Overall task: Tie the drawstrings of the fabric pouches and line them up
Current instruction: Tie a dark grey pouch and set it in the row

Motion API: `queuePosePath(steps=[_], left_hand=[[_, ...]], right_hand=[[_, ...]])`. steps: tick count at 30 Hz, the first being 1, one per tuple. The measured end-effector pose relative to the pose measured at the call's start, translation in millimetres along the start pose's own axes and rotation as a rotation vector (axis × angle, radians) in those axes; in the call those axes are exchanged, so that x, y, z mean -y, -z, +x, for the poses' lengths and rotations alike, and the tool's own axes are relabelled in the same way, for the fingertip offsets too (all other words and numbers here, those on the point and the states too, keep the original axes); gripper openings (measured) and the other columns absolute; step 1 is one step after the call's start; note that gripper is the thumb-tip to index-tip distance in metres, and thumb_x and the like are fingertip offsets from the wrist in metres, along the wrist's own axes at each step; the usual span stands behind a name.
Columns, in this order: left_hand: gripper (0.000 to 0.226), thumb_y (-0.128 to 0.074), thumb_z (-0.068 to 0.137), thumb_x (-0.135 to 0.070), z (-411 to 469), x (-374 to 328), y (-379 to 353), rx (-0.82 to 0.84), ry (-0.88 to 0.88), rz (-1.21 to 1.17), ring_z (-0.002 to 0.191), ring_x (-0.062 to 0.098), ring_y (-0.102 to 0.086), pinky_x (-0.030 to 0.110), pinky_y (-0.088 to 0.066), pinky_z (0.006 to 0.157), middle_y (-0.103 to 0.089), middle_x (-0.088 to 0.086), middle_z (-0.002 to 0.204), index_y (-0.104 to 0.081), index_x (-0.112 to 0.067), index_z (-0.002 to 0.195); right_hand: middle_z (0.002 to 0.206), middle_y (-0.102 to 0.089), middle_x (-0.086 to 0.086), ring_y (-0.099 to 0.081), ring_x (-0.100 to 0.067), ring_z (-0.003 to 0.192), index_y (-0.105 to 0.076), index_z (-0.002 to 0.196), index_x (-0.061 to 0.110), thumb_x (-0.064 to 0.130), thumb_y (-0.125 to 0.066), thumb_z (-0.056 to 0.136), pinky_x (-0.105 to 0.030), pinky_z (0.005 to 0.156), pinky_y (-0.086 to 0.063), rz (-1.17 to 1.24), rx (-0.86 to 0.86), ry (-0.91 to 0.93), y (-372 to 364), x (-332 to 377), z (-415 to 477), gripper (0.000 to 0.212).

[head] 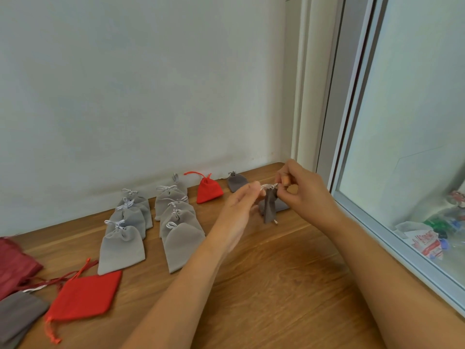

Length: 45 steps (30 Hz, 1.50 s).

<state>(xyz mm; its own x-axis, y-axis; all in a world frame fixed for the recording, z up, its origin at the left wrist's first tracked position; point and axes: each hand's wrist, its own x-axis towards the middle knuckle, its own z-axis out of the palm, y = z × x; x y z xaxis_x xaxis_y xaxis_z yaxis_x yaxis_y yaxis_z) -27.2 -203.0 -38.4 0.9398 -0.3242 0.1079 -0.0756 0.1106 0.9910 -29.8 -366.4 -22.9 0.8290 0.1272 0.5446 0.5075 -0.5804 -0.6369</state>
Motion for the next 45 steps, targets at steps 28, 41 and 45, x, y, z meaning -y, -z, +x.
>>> queuePosePath(steps=[28, 41, 45], left_hand=[[0.035, -0.034, 0.103, -0.031, 5, 6, 11, 0.116, 0.361, -0.225, 0.057, 0.009, -0.050, 0.021, -0.037, 0.053, -0.063, 0.001, 0.072, -0.061, -0.010, 0.102], [0.012, -0.057, 0.095, -0.018, 35, 5, 42, -0.403, 0.223, 0.469, 0.064, 0.012, -0.053, 0.030, -0.044, 0.070, -0.062, 0.000, 0.065, -0.066, -0.015, 0.087], [0.035, -0.058, 0.091, -0.013, 63, 2, 50, -0.479, 0.176, 0.669, 0.059, 0.018, -0.054, 0.032, -0.048, 0.067, -0.059, 0.006, 0.056, -0.055, -0.015, 0.056]], right_hand=[[0.078, -0.057, -0.003, -0.057, -0.021, 0.077, -0.042, 0.073, 0.025, -0.002, -0.061, 0.081, -0.039, 0.069, -0.048, 0.025, 0.050, 0.069, -12, -5, 1, 0.034], [0.140, -0.041, 0.020, -0.034, -0.001, 0.132, -0.042, 0.141, 0.033, 0.060, -0.066, 0.078, -0.026, 0.109, -0.030, -0.209, 0.409, -0.137, -33, -42, 0, 0.073], [0.147, -0.043, 0.009, -0.039, -0.008, 0.132, -0.044, 0.142, 0.028, 0.047, -0.062, 0.088, -0.022, 0.107, -0.029, -0.300, 0.425, -0.088, -39, -44, 1, 0.060]])
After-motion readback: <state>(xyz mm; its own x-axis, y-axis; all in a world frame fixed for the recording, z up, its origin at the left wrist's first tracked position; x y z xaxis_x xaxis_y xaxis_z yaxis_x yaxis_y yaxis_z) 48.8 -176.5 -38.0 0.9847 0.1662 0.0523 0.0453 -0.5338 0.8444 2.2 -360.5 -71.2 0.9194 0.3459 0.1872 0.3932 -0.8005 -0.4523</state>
